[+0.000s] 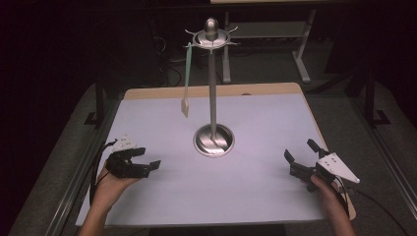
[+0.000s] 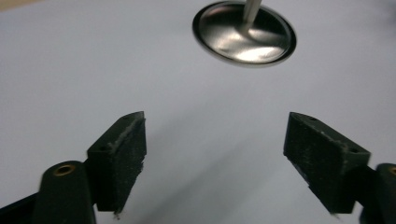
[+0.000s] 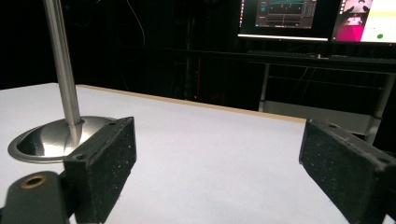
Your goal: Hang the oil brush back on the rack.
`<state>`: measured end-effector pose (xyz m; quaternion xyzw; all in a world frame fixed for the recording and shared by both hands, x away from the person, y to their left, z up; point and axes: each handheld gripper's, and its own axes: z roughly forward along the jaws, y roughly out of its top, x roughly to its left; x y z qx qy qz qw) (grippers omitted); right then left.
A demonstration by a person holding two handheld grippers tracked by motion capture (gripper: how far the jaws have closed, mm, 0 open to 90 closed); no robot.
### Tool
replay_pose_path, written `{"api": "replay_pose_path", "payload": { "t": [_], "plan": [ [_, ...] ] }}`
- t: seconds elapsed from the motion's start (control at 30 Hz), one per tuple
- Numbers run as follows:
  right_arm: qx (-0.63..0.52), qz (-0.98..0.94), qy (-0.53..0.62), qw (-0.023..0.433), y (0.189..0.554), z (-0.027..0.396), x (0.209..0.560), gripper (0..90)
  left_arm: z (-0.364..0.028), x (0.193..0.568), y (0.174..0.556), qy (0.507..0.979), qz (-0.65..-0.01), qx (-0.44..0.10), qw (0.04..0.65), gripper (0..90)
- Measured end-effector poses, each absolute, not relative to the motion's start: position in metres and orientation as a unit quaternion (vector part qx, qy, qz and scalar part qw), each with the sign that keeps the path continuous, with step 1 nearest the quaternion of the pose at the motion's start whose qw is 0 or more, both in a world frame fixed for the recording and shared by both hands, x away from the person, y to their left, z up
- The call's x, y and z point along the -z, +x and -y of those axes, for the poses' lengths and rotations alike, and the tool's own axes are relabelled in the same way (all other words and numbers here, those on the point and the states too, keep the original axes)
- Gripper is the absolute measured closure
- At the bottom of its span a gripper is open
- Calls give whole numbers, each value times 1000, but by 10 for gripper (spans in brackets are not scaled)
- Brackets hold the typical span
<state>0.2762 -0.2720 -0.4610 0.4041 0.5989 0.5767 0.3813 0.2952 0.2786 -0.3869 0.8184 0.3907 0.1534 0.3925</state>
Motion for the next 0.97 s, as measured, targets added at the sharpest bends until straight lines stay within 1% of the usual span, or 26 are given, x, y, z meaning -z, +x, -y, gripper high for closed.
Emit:
{"api": "replay_pose_path", "payload": {
  "t": [0.3, 0.6, 0.73, 0.97],
  "plan": [
    [-576, -599, 405, 380, 276, 272, 461, 104, -288, 418, 288, 814, -414, -148, 379, 130],
    [-577, -599, 404, 381, 276, 272, 461, 104, -294, 437, 289, 806, -428, -151, 380, 126],
    [-576, -600, 403, 382, 276, 272, 461, 104, -294, 446, 291, 815, -424, -146, 366, 126],
    [-576, -600, 402, 382, 276, 272, 461, 104, -295, 446, 292, 812, -426, -152, 368, 126]
  ]
}}
